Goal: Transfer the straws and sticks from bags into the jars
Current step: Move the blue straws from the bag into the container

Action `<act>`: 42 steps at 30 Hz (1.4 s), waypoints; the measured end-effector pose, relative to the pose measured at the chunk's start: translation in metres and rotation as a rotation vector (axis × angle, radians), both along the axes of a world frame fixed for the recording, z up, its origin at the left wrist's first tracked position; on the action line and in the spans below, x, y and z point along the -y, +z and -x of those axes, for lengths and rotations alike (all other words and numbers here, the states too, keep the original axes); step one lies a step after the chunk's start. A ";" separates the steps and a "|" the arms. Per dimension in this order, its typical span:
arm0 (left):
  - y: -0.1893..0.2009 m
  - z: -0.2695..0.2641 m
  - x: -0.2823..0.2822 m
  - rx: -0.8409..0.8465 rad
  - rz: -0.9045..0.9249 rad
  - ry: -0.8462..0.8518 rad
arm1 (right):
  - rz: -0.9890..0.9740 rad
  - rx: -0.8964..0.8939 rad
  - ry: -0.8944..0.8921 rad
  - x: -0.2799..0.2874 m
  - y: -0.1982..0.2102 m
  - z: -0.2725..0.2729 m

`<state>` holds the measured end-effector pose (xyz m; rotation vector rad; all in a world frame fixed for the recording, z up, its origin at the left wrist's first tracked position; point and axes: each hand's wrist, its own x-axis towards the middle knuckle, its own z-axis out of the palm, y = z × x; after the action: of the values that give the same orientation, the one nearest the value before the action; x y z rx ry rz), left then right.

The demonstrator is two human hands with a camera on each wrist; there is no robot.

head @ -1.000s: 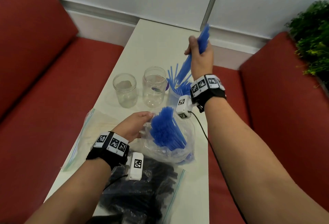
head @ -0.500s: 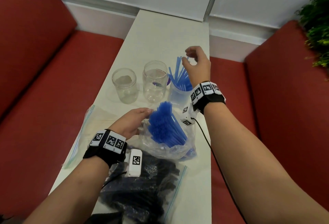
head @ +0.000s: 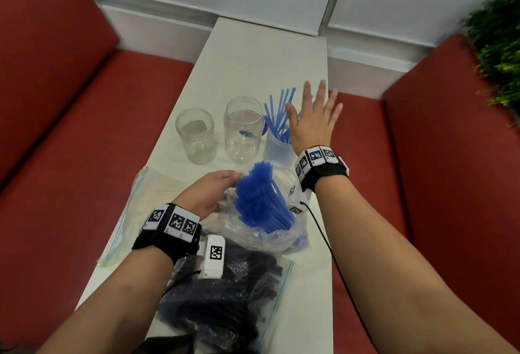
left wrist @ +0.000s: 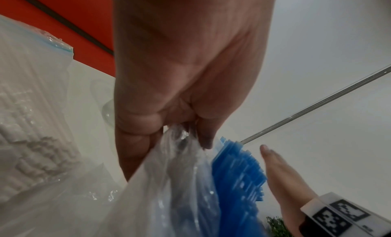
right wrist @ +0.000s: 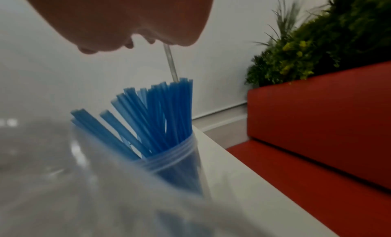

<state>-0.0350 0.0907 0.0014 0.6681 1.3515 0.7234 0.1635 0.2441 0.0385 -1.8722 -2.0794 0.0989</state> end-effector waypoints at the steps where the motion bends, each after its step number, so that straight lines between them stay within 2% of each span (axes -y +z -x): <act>1: 0.000 0.000 0.000 -0.001 0.001 0.001 | 0.107 0.008 -0.019 0.004 -0.004 -0.002; 3: -0.001 -0.001 0.000 -0.002 0.003 0.000 | 0.286 -0.002 0.029 0.011 -0.012 -0.007; 4: -0.001 -0.001 0.000 -0.002 0.003 0.000 | 0.299 -0.040 0.064 0.014 -0.013 -0.011; 7: -0.002 -0.002 0.001 -0.015 0.005 0.008 | 0.086 -0.273 0.090 0.024 -0.004 -0.020; 9: -0.002 -0.003 0.001 -0.024 0.003 0.013 | -0.071 -0.493 0.082 0.037 0.001 -0.025; 11: -0.001 -0.005 0.002 -0.025 -0.001 0.017 | -0.103 -0.751 0.071 0.057 0.005 -0.030; 13: 0.000 -0.007 0.002 -0.021 -0.005 0.022 | 0.073 -0.993 0.070 0.081 0.005 -0.030; 15: 0.001 -0.010 0.003 -0.022 -0.007 0.030 | 0.297 -1.109 0.119 0.105 -0.003 -0.030; 18: -0.001 -0.015 0.003 -0.010 -0.017 0.038 | 0.571 -0.990 0.231 0.138 -0.021 -0.030; 21: -0.007 -0.019 0.004 -0.039 -0.037 0.003 | 0.707 -0.832 0.296 0.162 -0.037 -0.031; 25: -0.009 -0.022 0.007 -0.095 -0.043 0.025 | 0.642 -0.666 0.217 0.171 -0.044 -0.034; 28: -0.009 -0.022 0.010 -0.093 -0.048 0.014 | 0.580 -0.570 0.241 0.175 -0.047 -0.036; 32: -0.005 -0.019 0.014 -0.049 -0.047 0.016 | 0.499 -0.570 0.194 0.180 -0.049 -0.037; 39: 0.001 -0.015 0.014 -0.013 -0.038 0.028 | 0.391 -0.731 0.187 0.175 -0.029 -0.032; 42: 0.001 -0.014 0.015 -0.004 -0.035 0.035 | 0.401 -0.764 0.151 0.177 -0.026 -0.029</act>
<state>-0.0215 0.0761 0.0020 0.6754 1.3598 0.7753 0.1928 0.0675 0.0122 -1.4993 -1.7073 1.1439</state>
